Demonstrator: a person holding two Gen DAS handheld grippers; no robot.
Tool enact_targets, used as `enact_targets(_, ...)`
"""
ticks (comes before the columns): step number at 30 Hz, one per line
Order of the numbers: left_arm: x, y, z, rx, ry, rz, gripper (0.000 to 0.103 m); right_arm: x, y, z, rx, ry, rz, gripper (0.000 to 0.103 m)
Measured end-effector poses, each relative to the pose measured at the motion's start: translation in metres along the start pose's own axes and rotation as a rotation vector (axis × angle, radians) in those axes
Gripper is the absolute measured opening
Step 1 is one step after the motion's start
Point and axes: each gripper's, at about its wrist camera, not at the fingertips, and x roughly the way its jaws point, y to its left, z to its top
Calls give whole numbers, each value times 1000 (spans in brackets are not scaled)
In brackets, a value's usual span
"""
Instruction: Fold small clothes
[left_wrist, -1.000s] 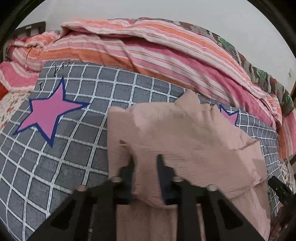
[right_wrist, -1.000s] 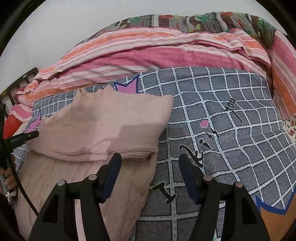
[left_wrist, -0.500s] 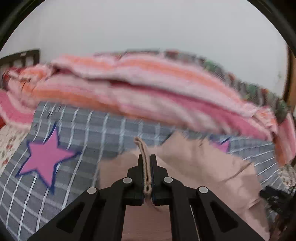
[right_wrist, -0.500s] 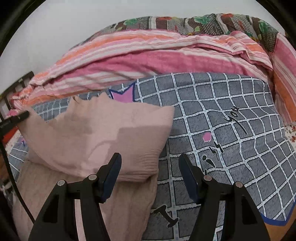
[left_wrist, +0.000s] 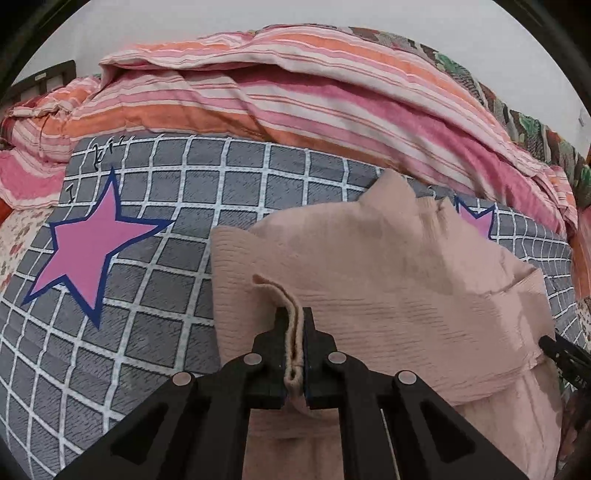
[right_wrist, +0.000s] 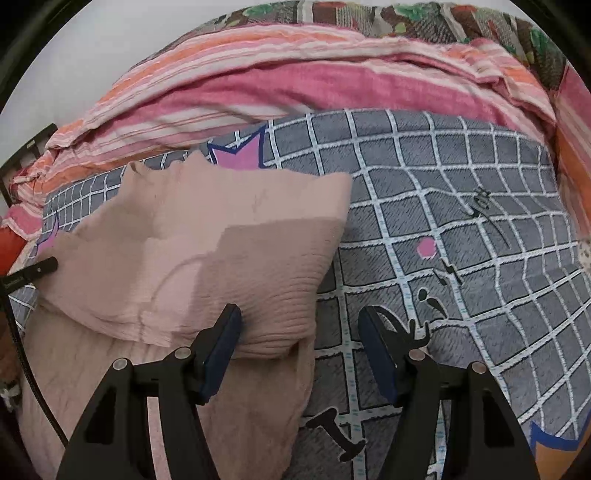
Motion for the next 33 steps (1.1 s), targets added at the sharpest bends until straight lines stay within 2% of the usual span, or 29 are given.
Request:
enact_targets(2, -4, -1, 4, -4, -38, -23, 6, 1, -3, 0, 13, -4, 28, 49)
enact_targets(3, -8, -2, 7, -5, -65, -31, 6, 0, -2, 1, 12, -7, 50, 38)
enact_targets(4, -13, -2, 10, -8, -94, -37, 6, -1, -1, 0, 5, -14, 72, 34)
enact_targets(7, -20, 2, 15, -30, -126, -22, 6, -3, 4, -1, -15, -27, 51, 34)
enact_targets(8, -18, 4, 13, -33, -112, -11, 6, -2, 4, -1, -17, -23, 47, 34)
enact_targets(12, 6, -1, 1, 9, 29, 53, 8, 4, -2, 0, 17, -1, 47, 43)
enact_targets(14, 5, -3, -2, 21, 32, 54, 11, 5, -4, 1, 35, 3, 52, 45)
enact_targets(16, 1, -6, -3, 38, 36, 46, 22, 5, -3, 1, 33, -2, 47, 48)
enact_targets(17, -1, -8, -5, 50, 37, 48, 24, 3, -3, 0, 31, -6, 43, 49)
enact_targets(20, -11, -13, -17, 93, 31, 70, 42, -3, -2, -3, 28, -24, 33, 53)
enact_targets(22, -22, -15, -26, 100, 19, 89, 63, -11, -4, -6, 39, -45, 39, 53)
enact_targets(30, -75, -2, -56, 50, -5, 77, 64, -59, -3, -19, 31, -137, -21, 53)
enact_targets(31, -82, -2, -59, 49, -11, 78, 64, -67, -2, -22, 39, -145, -48, 53)
enact_targets(33, -98, -2, -64, 43, -29, 83, 64, -78, -2, -28, 53, -140, -43, 53)
